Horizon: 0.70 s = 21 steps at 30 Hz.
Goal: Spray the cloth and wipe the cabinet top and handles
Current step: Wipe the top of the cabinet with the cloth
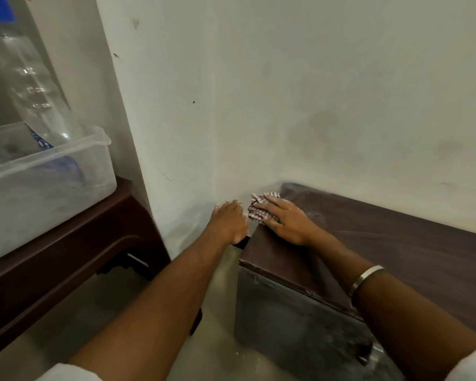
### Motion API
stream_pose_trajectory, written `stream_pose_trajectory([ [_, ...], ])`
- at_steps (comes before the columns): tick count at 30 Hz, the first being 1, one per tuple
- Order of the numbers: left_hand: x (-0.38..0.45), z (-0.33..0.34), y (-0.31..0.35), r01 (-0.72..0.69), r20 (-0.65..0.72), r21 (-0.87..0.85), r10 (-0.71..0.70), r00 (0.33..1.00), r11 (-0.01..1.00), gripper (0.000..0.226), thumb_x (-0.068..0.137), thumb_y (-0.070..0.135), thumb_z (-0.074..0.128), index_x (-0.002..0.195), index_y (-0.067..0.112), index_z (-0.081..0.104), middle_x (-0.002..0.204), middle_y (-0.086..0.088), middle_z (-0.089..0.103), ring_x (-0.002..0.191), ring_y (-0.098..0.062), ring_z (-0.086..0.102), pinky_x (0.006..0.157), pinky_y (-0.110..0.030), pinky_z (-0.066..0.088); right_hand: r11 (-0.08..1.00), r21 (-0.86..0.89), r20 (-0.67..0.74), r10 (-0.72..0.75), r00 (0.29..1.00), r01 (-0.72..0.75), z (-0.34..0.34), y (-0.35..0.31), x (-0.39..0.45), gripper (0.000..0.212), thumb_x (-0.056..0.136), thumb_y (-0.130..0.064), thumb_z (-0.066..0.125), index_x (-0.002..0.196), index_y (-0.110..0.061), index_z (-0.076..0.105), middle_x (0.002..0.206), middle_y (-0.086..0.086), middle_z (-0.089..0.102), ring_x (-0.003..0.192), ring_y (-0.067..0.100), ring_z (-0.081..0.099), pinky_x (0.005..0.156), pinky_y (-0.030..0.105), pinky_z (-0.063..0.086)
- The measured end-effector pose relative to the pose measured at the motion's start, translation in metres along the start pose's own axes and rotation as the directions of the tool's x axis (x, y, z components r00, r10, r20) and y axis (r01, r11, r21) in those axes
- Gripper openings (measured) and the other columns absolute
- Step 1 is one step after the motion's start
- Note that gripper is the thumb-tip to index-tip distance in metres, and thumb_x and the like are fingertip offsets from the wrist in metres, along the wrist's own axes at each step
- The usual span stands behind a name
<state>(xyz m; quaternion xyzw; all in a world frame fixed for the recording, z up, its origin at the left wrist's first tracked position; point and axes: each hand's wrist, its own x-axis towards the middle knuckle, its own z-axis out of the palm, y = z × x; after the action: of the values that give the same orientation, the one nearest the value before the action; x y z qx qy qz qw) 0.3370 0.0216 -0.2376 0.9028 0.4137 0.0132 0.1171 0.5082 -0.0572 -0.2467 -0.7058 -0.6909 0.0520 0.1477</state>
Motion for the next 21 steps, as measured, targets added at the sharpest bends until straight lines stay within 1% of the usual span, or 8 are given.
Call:
stream_pose_trajectory([
  [6, 0.041, -0.002, 0.022, -0.050, -0.031, -0.051, 0.048, 0.998, 0.997, 0.051, 0.103, 0.029, 0.026, 0.149, 0.007, 0.026, 0.158, -0.008, 0.024, 0.147, -0.024, 0.018, 0.120, -0.042, 0.012, 0.994, 0.005, 0.003, 0.112, 0.994, -0.112, -0.009, 0.053, 0.045, 0.045, 0.098, -0.039, 0.041, 0.143, -0.043, 0.035, 0.160, -0.005, 0.017, 0.146, 0.018, 0.016, 0.118, 0.043, 0.017],
  [11, 0.051, -0.001, 0.037, -0.104, -0.015, -0.068, 0.103, 0.995, 0.992, 0.054, 0.103, 0.030, 0.025, 0.152, 0.008, 0.022, 0.161, -0.007, 0.016, 0.149, -0.024, 0.012, 0.121, -0.043, 0.009, 0.983, 0.036, -0.010, 0.180, 0.984, -0.179, -0.016, 0.083, 0.057, 0.047, 0.098, -0.040, 0.040, 0.145, -0.040, 0.032, 0.160, 0.000, 0.016, 0.147, 0.020, 0.013, 0.119, 0.039, 0.012],
  [14, 0.050, 0.001, 0.041, -0.115, -0.013, -0.065, 0.114, 0.993, 0.991, 0.053, 0.103, 0.029, 0.025, 0.151, 0.007, 0.024, 0.160, -0.008, 0.018, 0.149, -0.025, 0.013, 0.121, -0.042, 0.009, 0.975, 0.063, -0.044, 0.216, 0.975, -0.213, -0.023, 0.100, 0.038, 0.046, 0.098, -0.037, 0.041, 0.144, -0.040, 0.033, 0.160, -0.002, 0.019, 0.147, 0.020, 0.014, 0.119, 0.040, 0.014],
  [16, 0.050, 0.003, 0.044, -0.114, -0.009, -0.070, 0.114, 0.993, 0.991, 0.052, 0.103, 0.029, 0.025, 0.151, 0.007, 0.025, 0.160, -0.008, 0.018, 0.149, -0.025, 0.013, 0.121, -0.043, 0.009, 0.967, 0.046, -0.066, 0.254, 0.965, -0.251, -0.030, 0.113, 0.015, 0.046, 0.098, -0.037, 0.040, 0.143, -0.041, 0.034, 0.159, -0.003, 0.021, 0.147, 0.019, 0.016, 0.119, 0.042, 0.016],
  [19, 0.049, 0.005, 0.047, -0.114, -0.011, -0.071, 0.113, 0.993, 0.991, 0.052, 0.103, 0.029, 0.025, 0.150, 0.006, 0.026, 0.160, -0.009, 0.020, 0.148, -0.026, 0.016, 0.120, -0.044, 0.012, 0.949, 0.029, -0.089, 0.314, 0.945, -0.313, -0.041, 0.132, -0.024, 0.046, 0.099, -0.038, 0.040, 0.144, -0.041, 0.033, 0.158, -0.002, 0.023, 0.146, 0.018, 0.017, 0.118, 0.039, 0.017],
  [21, 0.048, 0.007, 0.049, -0.113, -0.009, -0.075, 0.112, 0.994, 0.991, 0.053, 0.103, 0.030, 0.024, 0.150, 0.006, 0.025, 0.160, -0.009, 0.018, 0.148, -0.026, 0.014, 0.121, -0.043, 0.011, 0.930, 0.013, -0.109, 0.368, 0.924, -0.368, -0.049, 0.143, -0.052, 0.046, 0.099, -0.038, 0.040, 0.144, -0.041, 0.033, 0.158, -0.002, 0.023, 0.146, 0.017, 0.018, 0.118, 0.040, 0.018],
])
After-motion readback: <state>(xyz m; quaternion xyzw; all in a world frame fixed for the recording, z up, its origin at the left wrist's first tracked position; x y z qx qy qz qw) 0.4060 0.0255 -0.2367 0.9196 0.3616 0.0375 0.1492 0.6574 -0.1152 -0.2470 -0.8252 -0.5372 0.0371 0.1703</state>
